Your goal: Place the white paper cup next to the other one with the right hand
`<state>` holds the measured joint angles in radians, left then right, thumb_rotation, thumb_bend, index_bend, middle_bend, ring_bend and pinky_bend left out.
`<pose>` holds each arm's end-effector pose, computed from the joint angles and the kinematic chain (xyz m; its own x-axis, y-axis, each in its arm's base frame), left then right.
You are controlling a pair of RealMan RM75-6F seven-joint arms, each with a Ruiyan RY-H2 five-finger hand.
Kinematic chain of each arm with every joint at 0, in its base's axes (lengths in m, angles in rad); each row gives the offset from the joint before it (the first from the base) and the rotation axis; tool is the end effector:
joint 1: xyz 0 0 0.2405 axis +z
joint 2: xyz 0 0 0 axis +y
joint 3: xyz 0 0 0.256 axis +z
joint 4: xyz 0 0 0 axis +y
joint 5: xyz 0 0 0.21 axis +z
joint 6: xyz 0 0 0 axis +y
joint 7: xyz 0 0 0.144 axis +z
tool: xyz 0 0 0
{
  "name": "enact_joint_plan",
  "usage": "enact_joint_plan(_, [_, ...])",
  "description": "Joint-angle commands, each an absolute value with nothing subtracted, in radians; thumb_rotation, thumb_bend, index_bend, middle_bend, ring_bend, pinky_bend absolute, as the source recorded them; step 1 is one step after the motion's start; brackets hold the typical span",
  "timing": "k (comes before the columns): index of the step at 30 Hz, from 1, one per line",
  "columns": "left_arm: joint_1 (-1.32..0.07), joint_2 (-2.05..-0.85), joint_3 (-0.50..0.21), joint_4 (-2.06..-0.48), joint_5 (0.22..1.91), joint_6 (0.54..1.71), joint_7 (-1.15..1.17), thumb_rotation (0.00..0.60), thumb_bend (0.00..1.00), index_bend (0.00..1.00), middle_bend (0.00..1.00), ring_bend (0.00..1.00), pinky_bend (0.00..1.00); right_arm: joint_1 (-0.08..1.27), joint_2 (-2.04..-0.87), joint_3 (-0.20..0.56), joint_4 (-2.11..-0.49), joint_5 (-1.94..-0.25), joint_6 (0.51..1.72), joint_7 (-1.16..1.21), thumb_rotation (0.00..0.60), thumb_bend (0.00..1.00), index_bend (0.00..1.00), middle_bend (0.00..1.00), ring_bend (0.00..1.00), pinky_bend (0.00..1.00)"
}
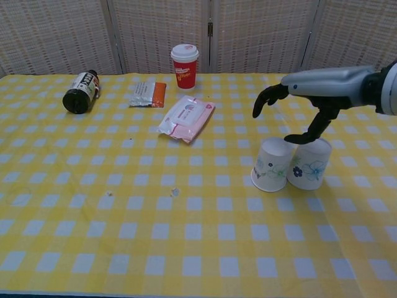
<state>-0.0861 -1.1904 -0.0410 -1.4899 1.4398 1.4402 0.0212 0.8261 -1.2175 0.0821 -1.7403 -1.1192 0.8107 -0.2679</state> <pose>-0.3397 0.1806 0.1446 0.4527 0.0525 0.8901 0.8886 0.0557 -0.4552 -0.1417 -0.3297 0.0416 0.5470 -0.3732 0.7493 -0.8023 -0.4893 0.3419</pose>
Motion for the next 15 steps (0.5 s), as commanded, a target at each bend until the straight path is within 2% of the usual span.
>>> enact_joint_plan(1, [-0.088, -1.190, -0.043, -1.489, 1.440, 1.440, 0.018, 0.600, 0.22, 0.00, 0.00, 0.00, 0.00, 0.741, -1.144, 0.077, -1.804, -1.186, 0.953, -0.256, 0.600, 0.42, 0.25, 0.15, 0.13, 0.10])
enact_joint_plan(6, [-0.093, -1.197, -0.046, -1.486, 1.442, 1.437, 0.017, 0.600, 0.22, 0.00, 0.00, 0.00, 0.00, 0.598, -1.102, 0.047, -1.824, -1.267, 1.181, -0.259, 0.600, 0.42, 0.23, 0.13, 0.14, 0.10])
enact_joint_plan(12, [-0.100, -1.206, -0.052, -1.491, 1.442, 1.435, 0.018, 0.600, 0.22, 0.00, 0.00, 0.00, 0.00, 0.433, -1.072, -0.001, -1.798, -1.345, 1.379, -0.189, 0.600, 0.42, 0.03, 0.03, 0.09, 0.09])
enact_joint_plan(15, [-0.102, -1.213, -0.057, -1.499, 1.441, 1.441, 0.026, 0.600, 0.22, 0.00, 0.00, 0.00, 0.00, 0.364, -1.071, -0.025, -1.762, -1.380, 1.445, -0.146, 0.600, 0.42, 0.00, 0.00, 0.05, 0.04])
